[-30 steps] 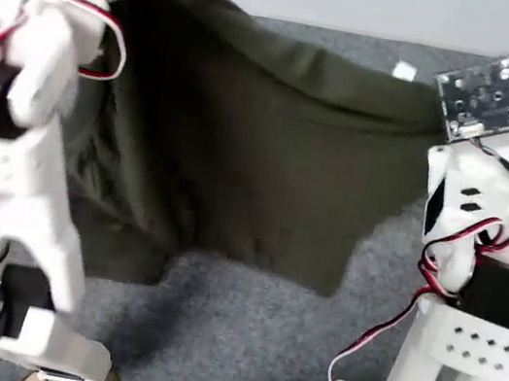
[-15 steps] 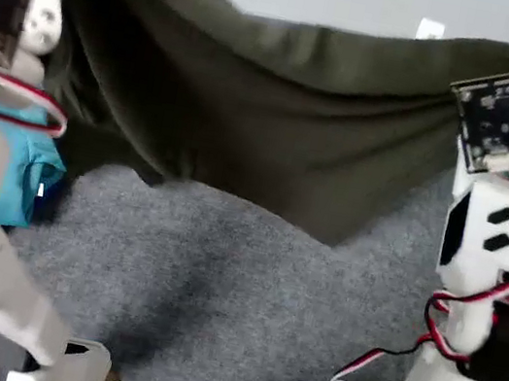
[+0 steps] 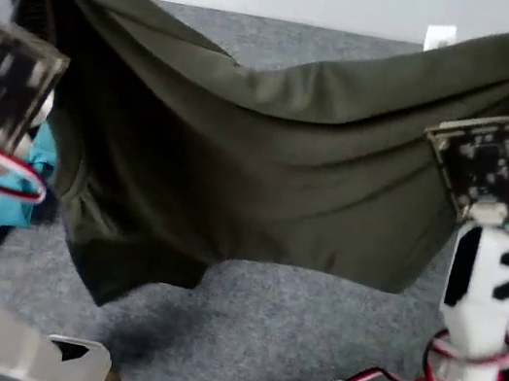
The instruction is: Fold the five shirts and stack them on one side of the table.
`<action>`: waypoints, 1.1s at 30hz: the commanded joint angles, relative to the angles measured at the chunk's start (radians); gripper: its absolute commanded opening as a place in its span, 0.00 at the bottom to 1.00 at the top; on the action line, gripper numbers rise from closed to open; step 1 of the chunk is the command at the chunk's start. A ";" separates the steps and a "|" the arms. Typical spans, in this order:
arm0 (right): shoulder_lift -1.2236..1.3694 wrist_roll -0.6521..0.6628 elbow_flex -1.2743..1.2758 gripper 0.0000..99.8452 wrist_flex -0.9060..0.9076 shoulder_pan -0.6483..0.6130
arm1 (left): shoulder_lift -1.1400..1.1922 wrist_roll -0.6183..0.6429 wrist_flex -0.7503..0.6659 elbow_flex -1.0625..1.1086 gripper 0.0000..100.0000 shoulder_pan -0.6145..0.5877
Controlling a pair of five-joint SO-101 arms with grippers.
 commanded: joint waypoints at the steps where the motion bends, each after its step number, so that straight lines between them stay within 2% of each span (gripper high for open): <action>1: -0.021 0.052 -0.130 0.01 0.119 0.018 | -0.074 -0.015 0.002 -0.019 0.00 -0.012; 5: -0.021 0.091 -0.255 0.01 0.283 0.048 | -0.149 -0.025 0.021 -0.016 0.00 -0.012; 10: -0.021 0.107 -0.334 0.01 0.384 0.053 | -0.213 -0.094 0.066 -0.018 0.00 -0.017; 15: -0.001 0.138 -0.333 0.01 0.424 0.051 | -0.187 -0.094 0.086 0.004 0.00 -0.106; 19: 0.050 0.133 -0.230 0.01 0.414 0.048 | -0.137 -0.092 0.109 0.128 0.00 -0.104; 24: 0.160 0.123 -0.058 0.01 0.398 0.047 | -0.043 -0.092 0.095 0.440 0.00 -0.101; 28: 0.251 0.077 0.109 0.01 0.298 0.047 | 0.069 -0.094 -0.035 0.720 0.00 -0.103; 33: 0.354 0.069 0.341 0.01 0.071 0.015 | 0.222 -0.094 -0.365 0.947 0.00 -0.107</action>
